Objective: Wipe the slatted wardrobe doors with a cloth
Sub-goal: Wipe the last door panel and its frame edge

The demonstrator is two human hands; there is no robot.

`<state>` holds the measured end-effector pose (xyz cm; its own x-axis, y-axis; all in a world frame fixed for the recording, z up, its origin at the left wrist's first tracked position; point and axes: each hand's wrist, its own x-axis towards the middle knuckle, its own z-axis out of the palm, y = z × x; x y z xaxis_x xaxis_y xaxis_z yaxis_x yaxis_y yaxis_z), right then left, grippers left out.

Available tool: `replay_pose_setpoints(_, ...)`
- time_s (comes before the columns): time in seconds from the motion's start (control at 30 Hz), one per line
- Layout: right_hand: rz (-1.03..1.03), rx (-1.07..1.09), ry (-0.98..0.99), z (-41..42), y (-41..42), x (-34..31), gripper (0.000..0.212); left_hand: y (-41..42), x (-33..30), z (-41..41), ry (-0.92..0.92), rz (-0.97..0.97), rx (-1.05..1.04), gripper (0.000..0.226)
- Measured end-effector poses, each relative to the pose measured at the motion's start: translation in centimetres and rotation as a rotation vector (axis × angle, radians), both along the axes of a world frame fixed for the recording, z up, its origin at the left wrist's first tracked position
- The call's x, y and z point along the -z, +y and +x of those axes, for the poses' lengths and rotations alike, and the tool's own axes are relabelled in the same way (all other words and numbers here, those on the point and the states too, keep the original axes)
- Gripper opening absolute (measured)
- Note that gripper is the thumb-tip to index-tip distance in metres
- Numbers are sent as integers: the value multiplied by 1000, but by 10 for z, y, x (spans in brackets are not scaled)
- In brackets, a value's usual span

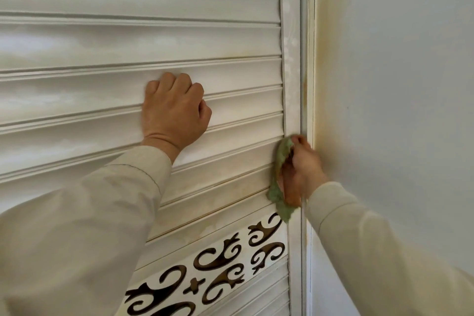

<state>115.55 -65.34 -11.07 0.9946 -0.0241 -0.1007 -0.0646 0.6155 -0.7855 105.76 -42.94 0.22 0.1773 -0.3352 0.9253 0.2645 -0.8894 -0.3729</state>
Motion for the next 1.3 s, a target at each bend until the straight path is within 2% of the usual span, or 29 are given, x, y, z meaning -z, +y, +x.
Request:
replay_pose_setpoints(0.17, -106, 100, -254, -1, 5, -94, 7, 1, -1, -1, -7, 6, 2, 17)
replay_pose_setpoints(0.23, -271, 141, -286, 10, 6, -84, 11, 2, 0, -1, -3, 10, 11, 17)
replay_pose_setpoints(0.3, -367, 160, -201, 13, 9, -59, 13, 2, 0, -1, -10, 7, 19, 16)
replay_pose_setpoints(0.4, -343, 112, -39, 5, 15, -5, 6, 1, -1, 0, -27, 11, 25, 16)
replay_pose_setpoints(0.53, -306, 34, 94, 0, 20, 26, 12, 3, -1, 2, -45, 15, 20, 15)
replay_pose_setpoints(0.67, -187, 47, -9, -2, 26, 10, 16, 3, 0, 3, -52, 17, 26, 15)
replay_pose_setpoints(0.77, -36, -63, -89, -19, 43, -7, 12, 2, 0, 3, -53, 16, 26, 15)
replay_pose_setpoints(0.83, -13, -200, -112, -40, 63, -12, 7, 2, 0, 2, -33, 13, 31, 15)
replay_pose_setpoints(1.0, -205, -581, -302, -78, 117, 1, 14, 2, 0, 1, 0, -5, 13, 16)
replay_pose_setpoints(1.1, -286, -660, -390, -78, 120, -1, 20, 3, 0, 0, -1, 6, 6, 17)
replay_pose_setpoints(1.17, -295, -590, -373, -70, 107, -5, 18, 3, 0, 0, -2, 10, 14, 16)
replay_pose_setpoints(1.3, -194, -239, -246, -36, 64, -5, 14, 2, 0, -1, -2, 2, 32, 15)
